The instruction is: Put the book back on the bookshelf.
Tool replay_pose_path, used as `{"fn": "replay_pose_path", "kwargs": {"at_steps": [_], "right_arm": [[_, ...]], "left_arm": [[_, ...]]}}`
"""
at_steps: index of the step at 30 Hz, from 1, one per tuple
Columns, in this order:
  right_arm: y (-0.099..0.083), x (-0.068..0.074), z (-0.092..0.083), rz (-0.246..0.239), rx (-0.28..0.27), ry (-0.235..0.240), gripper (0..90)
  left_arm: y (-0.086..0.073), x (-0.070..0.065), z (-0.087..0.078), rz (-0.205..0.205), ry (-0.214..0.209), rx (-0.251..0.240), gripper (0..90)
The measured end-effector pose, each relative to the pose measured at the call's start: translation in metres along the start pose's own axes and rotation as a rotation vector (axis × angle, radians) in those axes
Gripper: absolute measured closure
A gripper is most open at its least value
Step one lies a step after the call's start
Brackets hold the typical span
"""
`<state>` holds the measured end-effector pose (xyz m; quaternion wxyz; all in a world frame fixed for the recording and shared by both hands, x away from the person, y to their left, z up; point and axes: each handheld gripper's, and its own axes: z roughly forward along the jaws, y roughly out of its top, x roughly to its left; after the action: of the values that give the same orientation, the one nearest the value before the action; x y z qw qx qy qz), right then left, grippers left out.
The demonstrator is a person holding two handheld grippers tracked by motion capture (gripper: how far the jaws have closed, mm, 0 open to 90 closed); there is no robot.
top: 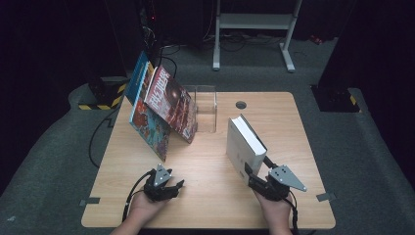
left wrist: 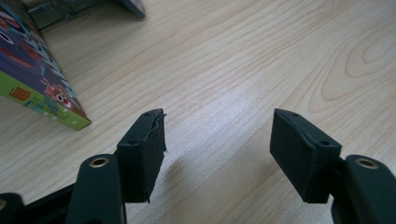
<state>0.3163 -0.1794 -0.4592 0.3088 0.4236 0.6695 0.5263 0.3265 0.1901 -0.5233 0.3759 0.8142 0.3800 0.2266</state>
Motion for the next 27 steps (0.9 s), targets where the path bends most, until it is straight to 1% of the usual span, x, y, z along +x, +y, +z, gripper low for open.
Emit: {"fn": "replay_pose_path", "kwargs": {"at_steps": [4,6,8,9,11,14,15,16,17,18,19,20,22,23,24,26,27], "right_arm": [[0.005,0.0,-0.002,0.001,-0.006,0.005,30.0],[0.012,0.0,-0.002,0.016,0.004,0.005,24.0],[0.015,-0.001,-0.002,0.023,0.004,0.007,23.0],[0.019,-0.001,-0.002,0.033,-0.005,0.005,19.4],[0.024,-0.001,-0.002,0.035,-0.004,-0.009,19.4],[0.028,0.0,-0.001,0.029,-0.007,-0.018,18.8],[0.032,0.002,0.0,0.021,0.005,-0.025,18.5],[0.032,0.002,0.0,0.021,0.005,-0.025,18.5],[0.035,0.003,0.002,0.005,0.025,-0.029,20.7],[0.037,0.003,0.003,0.003,0.035,-0.025,24.7],[0.038,0.003,0.003,0.002,0.032,-0.015,27.0],[0.038,0.003,0.003,0.002,0.032,-0.015,27.0],[0.042,0.004,0.002,-0.003,0.021,-0.016,32.5],[0.042,0.004,0.002,-0.003,0.021,-0.016,32.5],[0.045,0.004,0.002,-0.003,0.021,-0.012,35.8],[0.046,0.005,0.004,-0.003,0.027,-0.011,36.3],[0.047,0.006,0.006,0.001,0.03,-0.018,35.9]], "left_arm": [[0.0,0.0,0.001,0.007,0.0,0.01,35.9],[0.0,-0.001,0.001,0.007,-0.002,0.012,36.1],[0.0,-0.002,0.001,0.007,-0.002,0.01,36.1],[0.0,-0.002,0.001,0.011,-0.001,0.013,36.0],[0.0,-0.002,0.001,0.015,-0.003,0.014,36.0],[0.0,-0.002,0.001,0.016,-0.003,0.015,36.0],[0.0,-0.002,0.001,0.015,-0.004,0.018,36.0],[0.0,-0.002,0.001,0.015,-0.004,0.018,36.1],[0.0,-0.002,0.001,0.015,-0.004,0.019,36.0],[0.0,-0.002,0.001,0.014,-0.004,0.019,36.1],[0.0,-0.002,0.001,0.016,-0.004,0.019,36.0],[0.0,-0.002,0.001,0.016,-0.004,0.019,36.1],[0.0,-0.002,0.001,0.02,-0.004,0.022,36.1],[0.0,-0.002,0.001,0.02,-0.004,0.022,36.1],[0.0,-0.002,0.001,0.021,-0.004,0.022,36.2],[0.0,-0.001,0.001,0.023,-0.004,0.024,36.2],[0.0,-0.002,0.001,0.022,-0.004,0.024,36.2]]}}
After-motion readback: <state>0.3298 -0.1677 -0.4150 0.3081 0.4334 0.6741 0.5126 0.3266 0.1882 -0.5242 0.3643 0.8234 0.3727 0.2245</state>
